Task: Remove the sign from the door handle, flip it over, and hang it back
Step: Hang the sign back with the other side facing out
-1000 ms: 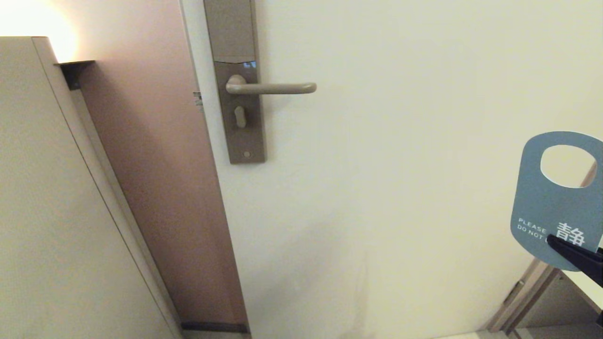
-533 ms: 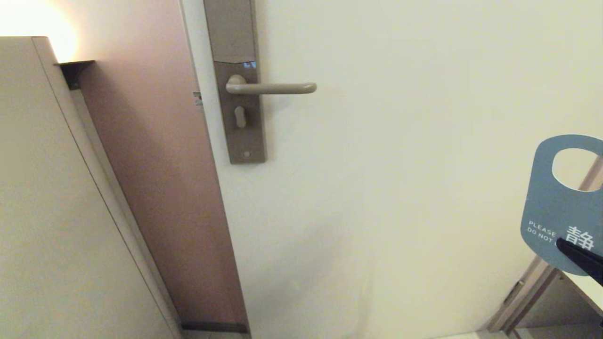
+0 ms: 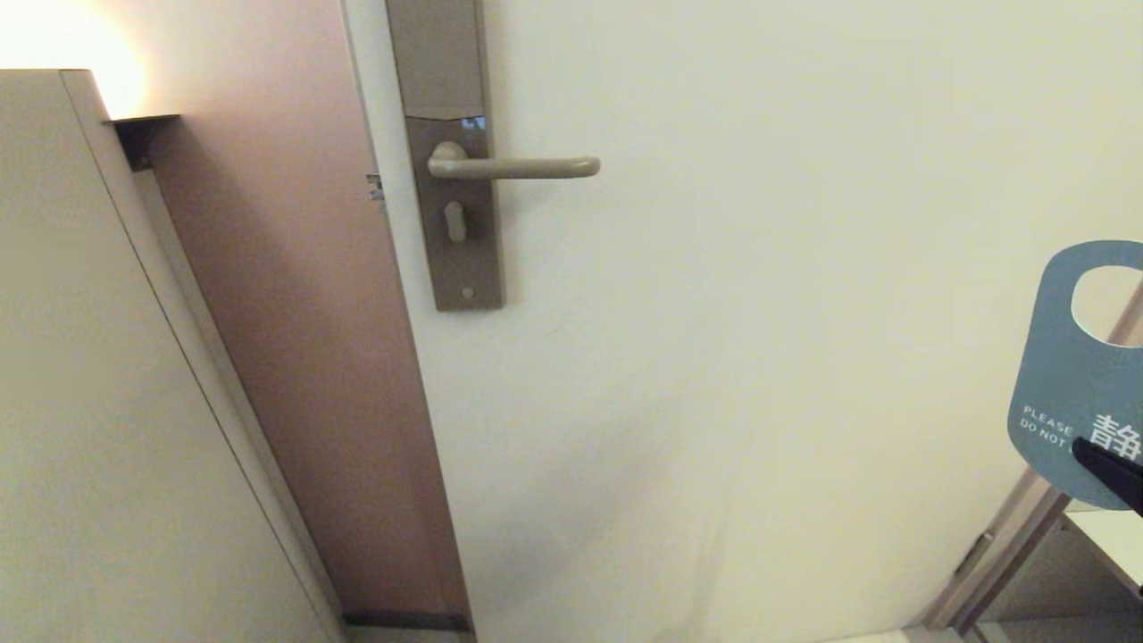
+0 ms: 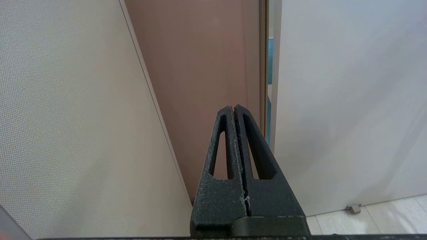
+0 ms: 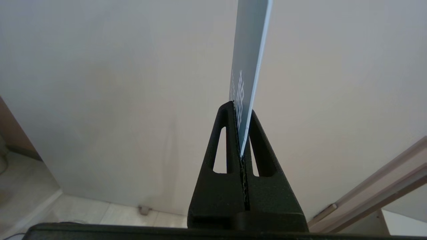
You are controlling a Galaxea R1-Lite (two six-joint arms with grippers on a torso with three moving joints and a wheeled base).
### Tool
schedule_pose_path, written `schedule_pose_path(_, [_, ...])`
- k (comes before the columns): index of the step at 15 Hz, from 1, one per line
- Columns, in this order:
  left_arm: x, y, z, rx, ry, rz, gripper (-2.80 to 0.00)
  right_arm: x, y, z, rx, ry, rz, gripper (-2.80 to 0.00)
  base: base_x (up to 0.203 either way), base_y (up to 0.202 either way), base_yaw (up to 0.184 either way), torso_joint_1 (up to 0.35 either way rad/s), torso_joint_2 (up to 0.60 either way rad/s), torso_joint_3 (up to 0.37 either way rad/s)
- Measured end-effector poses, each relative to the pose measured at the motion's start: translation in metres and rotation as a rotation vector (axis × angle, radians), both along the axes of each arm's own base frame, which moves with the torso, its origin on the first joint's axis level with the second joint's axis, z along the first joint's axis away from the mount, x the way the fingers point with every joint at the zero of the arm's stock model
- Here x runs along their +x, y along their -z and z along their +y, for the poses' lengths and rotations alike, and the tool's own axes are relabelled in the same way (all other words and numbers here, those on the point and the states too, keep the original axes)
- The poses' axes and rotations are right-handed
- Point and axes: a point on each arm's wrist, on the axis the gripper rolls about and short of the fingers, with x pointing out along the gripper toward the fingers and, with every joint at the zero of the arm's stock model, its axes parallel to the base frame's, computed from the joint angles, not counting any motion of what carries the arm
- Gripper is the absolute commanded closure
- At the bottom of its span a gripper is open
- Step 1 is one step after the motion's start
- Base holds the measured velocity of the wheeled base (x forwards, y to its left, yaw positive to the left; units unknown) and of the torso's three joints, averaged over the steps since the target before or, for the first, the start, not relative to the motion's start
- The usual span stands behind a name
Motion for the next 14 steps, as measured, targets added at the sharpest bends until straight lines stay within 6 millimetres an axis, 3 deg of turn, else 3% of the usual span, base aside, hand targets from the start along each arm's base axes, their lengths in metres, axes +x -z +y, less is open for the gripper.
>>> schedule_pose_path(14, [0.000,0.000,0.000,0.000,0.000,0.000,0.00,0.085,-0.037,0.004,0.013,-0.030,0.047,0.00,0.000,0.000,0.000,0.000,0.00,0.000])
